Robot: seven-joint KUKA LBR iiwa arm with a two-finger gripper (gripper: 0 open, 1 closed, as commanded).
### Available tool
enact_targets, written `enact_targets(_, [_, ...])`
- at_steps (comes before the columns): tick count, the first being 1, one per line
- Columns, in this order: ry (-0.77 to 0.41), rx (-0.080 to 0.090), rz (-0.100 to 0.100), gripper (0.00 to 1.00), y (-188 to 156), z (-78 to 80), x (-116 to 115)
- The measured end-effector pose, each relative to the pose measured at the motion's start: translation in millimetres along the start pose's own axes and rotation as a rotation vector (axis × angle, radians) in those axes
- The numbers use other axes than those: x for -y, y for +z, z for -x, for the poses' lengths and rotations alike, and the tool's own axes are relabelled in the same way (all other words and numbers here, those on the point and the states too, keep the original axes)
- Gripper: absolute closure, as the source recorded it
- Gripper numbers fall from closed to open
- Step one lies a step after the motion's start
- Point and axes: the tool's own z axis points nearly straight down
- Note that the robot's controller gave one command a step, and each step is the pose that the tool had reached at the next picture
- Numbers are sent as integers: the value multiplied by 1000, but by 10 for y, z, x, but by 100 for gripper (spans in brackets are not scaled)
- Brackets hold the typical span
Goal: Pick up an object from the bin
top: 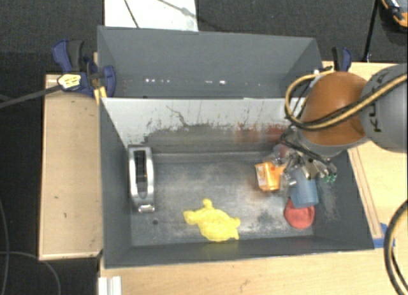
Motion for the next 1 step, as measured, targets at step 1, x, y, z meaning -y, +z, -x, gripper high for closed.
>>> enact_targets(1, [0,4,-2,100,-140,11,5])
